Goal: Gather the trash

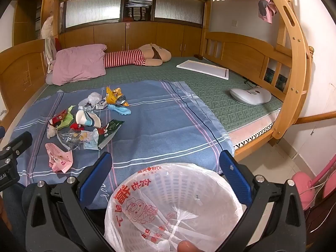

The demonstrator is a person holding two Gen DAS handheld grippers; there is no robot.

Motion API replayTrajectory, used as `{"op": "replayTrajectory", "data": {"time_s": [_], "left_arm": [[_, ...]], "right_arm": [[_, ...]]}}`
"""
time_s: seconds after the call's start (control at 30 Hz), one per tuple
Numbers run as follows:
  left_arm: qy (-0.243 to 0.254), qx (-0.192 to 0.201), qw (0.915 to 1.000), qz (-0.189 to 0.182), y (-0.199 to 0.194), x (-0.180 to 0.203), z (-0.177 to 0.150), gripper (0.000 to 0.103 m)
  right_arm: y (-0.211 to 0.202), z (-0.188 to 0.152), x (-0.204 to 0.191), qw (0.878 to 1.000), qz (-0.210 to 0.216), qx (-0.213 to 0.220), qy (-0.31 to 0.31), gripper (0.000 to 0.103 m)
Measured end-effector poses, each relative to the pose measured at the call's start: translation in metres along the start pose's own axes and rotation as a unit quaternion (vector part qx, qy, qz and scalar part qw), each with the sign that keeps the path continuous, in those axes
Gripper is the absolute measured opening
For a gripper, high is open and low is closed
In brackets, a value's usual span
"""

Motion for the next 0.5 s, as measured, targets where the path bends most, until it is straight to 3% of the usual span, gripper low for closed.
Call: {"op": "replayTrajectory", "data": {"time_s": [0.5], "left_arm": [[-0.008,-0.012,0.9999,0.005,0.005,-0.005,-0.007,0.1]], "right_arm": [[-0.002,0.003,0.005,1.0,0.003,0.001,0.006,0.1]]}}
Point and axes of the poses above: each gripper's, at about its wrist camera, not at the fingertips, and y roughly the way its jaws point, x to its right, z to its top, the point moved 8 cm from there along y, roughly the way its jaws point, and after that the axes turned 5 degrees about z, right-handed, at the moved point
